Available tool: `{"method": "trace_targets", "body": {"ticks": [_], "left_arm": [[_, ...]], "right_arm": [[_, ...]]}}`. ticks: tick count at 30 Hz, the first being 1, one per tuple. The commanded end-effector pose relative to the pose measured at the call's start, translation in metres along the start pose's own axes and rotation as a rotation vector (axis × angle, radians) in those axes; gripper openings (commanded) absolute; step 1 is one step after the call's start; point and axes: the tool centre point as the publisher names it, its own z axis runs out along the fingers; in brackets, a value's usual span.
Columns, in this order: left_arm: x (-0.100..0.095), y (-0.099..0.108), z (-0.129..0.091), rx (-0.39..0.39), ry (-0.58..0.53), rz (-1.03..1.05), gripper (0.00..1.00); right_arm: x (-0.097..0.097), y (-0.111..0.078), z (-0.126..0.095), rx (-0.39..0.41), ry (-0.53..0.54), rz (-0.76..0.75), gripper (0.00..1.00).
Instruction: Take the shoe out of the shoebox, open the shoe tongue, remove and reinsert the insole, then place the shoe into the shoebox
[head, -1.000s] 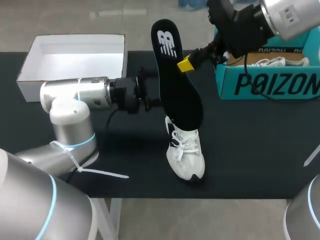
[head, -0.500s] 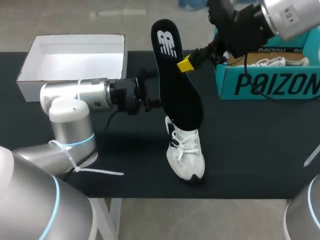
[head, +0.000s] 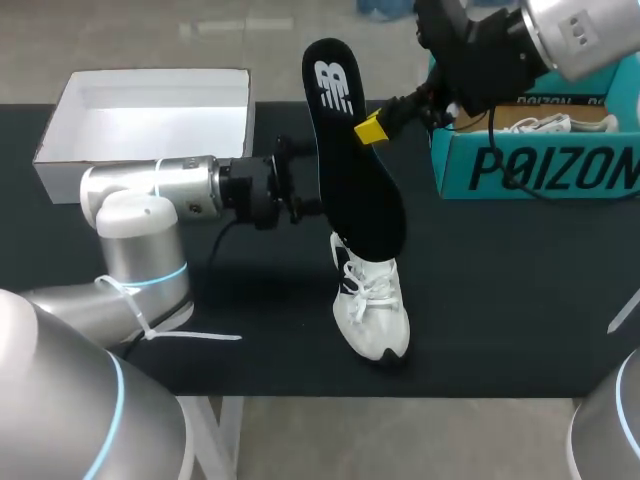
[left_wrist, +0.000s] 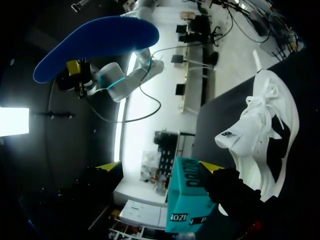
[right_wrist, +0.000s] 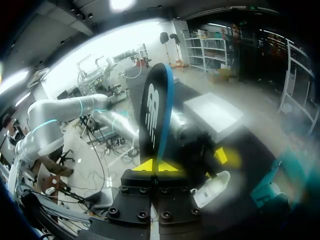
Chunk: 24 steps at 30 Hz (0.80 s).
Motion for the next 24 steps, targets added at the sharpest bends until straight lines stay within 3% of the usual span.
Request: {"method": "trace_targets", "body": {"ticks": [1,9,16,24], "left_arm": [[0.001,0.0,0.002,-0.004,-0.002,0.002,1.0],[0.001,0.0,0.002,-0.004,-0.002,0.002,1.0],[0.001,0.0,0.002,-0.004,-0.002,0.002,1.0],[0.001,0.0,0.002,-0.004,-0.002,0.002,1.0]], "right_arm": [[-0.001,0.001,0.002,0.001,-0.001,0.001,0.0],[-0.003,0.001,0.001,0.001,0.001,0.007,0.0],[-0.027,-0.012,-0.012,-0.008,0.01,0.075,0.0],[-0.064,-0.046,-0.025,-0.033,0.012,0.2,0.0]]}}
